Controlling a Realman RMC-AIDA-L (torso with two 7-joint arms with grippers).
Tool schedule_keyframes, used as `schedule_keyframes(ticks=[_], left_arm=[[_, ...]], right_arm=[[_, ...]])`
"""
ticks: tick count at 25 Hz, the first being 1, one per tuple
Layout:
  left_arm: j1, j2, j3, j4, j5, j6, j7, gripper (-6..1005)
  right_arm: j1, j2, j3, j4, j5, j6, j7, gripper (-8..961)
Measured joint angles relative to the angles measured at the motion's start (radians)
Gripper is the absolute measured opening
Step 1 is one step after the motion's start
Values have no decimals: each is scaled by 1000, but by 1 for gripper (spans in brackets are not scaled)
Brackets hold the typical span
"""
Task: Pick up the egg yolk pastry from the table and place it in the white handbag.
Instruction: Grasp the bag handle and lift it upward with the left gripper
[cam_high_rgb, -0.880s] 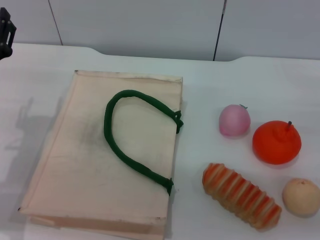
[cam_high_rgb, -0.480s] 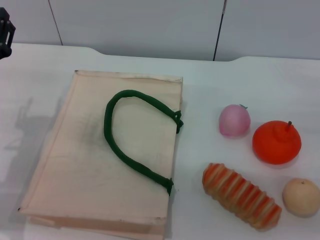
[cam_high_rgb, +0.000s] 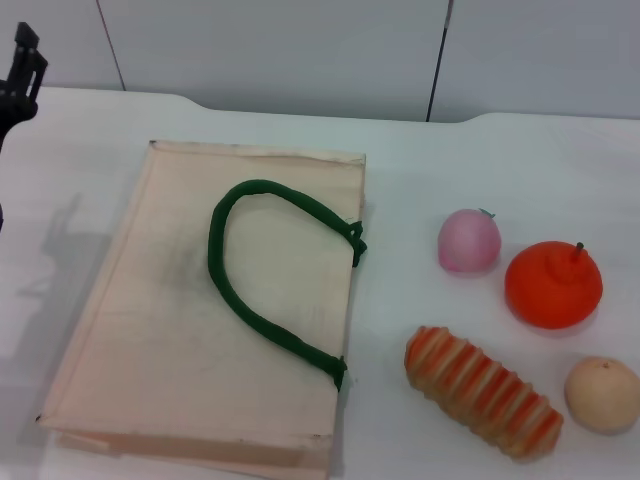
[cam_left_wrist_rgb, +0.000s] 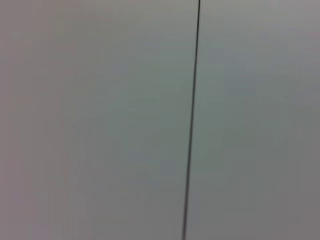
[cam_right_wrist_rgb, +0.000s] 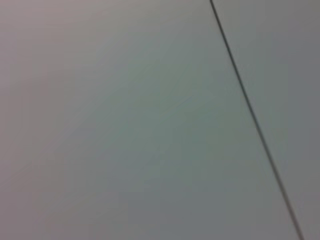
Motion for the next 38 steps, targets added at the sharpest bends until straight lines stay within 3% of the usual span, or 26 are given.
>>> schedule_keyframes(ticks=[8,12,14,16,17,19,20,21,26,31,38], left_arm=[[-9,3,7,-71,38,8,-135,737],[-12,15,96,-103,41,9,-240,737],[-31,21,188,-161,42,9,-368,737],[-58,22,315,-265,46,15,-558,737],[-71,21,368,-328,62,25,-656,737],[-90,18,412,-429,118,61,-799,737],[-112,14,413,-545,214,129,-966,737],[-112,14,413,-545,214,129,-966,737],[-175,18,414,-764,443,263,-1322,737],[-248,27,415,-866,673,328,-1558,736],[-339,69,416,-866,911,416,-1729,736]], right_arm=[[-21,-5,-16,-44,-61,-4,48,880],[-29,-18,-18,-76,-175,-11,97,879],[-41,-34,-18,-119,-272,-15,177,879],[-65,-63,-18,-225,-453,-16,353,879],[-65,-63,-18,-225,-453,-16,353,878],[-78,-75,-15,-302,-572,-16,458,878],[-85,-79,-11,-350,-633,-16,513,878],[-91,-80,-9,-391,-680,-16,556,878],[-114,-84,-5,-617,-934,-14,803,877],[-117,-71,45,-787,-1131,8,988,876],[-117,-2,175,-951,-1308,36,1079,875]])
